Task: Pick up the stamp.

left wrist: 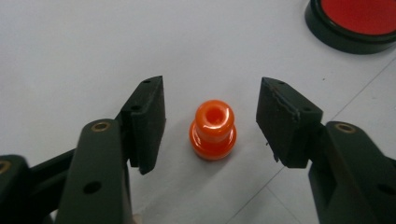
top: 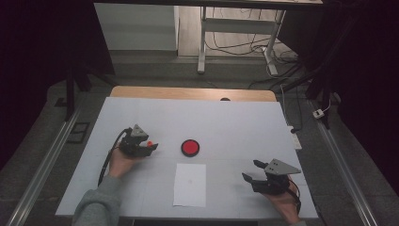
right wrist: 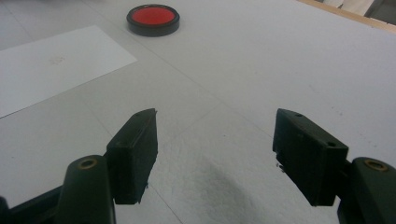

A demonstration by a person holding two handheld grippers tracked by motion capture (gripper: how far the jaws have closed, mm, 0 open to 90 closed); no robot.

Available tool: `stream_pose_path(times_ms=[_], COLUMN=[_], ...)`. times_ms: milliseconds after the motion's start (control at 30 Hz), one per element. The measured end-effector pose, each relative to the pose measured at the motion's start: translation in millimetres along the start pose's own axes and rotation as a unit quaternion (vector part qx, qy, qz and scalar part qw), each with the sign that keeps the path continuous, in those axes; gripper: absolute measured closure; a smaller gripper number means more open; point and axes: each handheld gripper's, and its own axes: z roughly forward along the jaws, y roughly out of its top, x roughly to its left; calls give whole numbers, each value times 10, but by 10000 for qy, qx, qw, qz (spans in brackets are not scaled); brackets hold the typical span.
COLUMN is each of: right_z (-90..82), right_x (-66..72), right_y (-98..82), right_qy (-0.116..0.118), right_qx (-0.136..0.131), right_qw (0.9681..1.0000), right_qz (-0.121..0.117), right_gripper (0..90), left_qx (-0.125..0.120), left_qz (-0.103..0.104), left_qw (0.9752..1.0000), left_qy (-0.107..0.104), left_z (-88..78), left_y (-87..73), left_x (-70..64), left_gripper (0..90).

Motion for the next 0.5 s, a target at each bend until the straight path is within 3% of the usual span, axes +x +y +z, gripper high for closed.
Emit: stream_pose_path(times_ms=[500], right_z=[-16], right_x=[1], right_y=[2], right_qy=[-35], right_qx=[-2], right_qw=[10000], right_qz=[6], right_gripper=[307], left_qx=[-10], left_qz=[25], left_qw=[10000], left_qy=[15], left_z=[5], left_y=[-28], left_x=[21], left_gripper=[650])
